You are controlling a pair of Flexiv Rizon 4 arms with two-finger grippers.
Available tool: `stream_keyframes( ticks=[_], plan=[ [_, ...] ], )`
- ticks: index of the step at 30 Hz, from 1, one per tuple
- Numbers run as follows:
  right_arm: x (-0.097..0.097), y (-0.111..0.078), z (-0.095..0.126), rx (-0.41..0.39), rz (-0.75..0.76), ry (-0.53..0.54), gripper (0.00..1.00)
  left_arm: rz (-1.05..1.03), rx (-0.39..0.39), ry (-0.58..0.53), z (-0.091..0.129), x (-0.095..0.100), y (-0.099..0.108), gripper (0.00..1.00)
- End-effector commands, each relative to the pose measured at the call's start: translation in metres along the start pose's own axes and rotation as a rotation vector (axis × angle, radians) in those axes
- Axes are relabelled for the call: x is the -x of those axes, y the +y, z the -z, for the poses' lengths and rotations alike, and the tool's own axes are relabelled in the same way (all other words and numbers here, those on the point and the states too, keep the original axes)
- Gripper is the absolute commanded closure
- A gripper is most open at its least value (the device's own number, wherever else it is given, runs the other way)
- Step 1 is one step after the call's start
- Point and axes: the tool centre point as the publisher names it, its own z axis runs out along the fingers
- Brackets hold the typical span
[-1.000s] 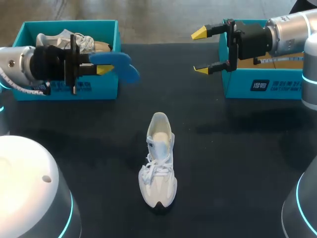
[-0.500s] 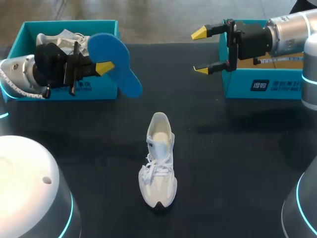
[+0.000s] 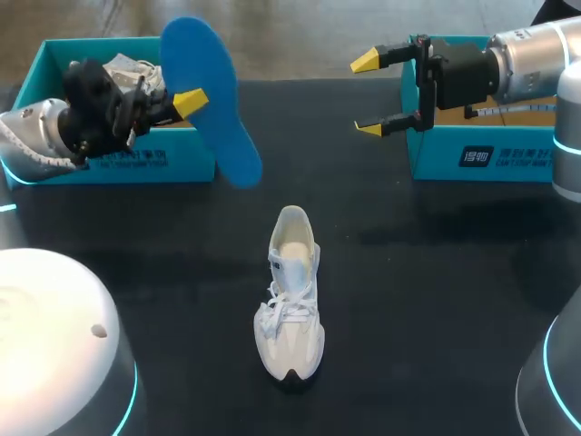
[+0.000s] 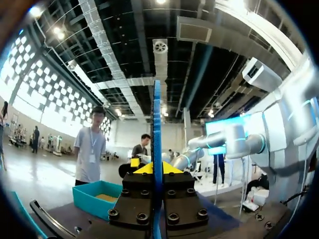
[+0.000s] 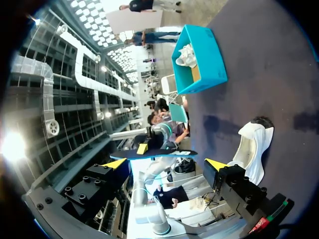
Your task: Take the shoe out of the shoebox, open the shoe tongue, remove and reinsert the insole, then place the shoe into the shoebox
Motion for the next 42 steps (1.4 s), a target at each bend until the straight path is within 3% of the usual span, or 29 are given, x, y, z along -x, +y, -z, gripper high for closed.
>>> stream_keyframes(
  ticks=[1,6,18,28,42],
  plan=[
    [0.000,-0.001,0.000,0.002,-0.001,-0.005,0.00,0.782,0.076,-0.330,-0.004,-0.014,-0.010,1.00],
    [0.000,-0.001,0.000,0.002,-0.001,-0.005,0.00,0.983,0.158,-0.377,-0.002,-0.016,-0.003,1.00],
    [0.000,-0.001,0.000,0.002,-0.001,-0.005,0.00,1.323,0.144,-0.423,0.004,-0.002,0.006,1.00],
    [0.000,-0.001,0.000,0.002,-0.001,-0.005,0.00,1.481,0.130,-0.406,0.000,0.010,0.008,1.00],
    [0.000,-0.001,0.000,0.002,-0.001,-0.005,0.00,1.604,0.165,-0.387,-0.004,0.038,0.041,1.00]
  ],
)
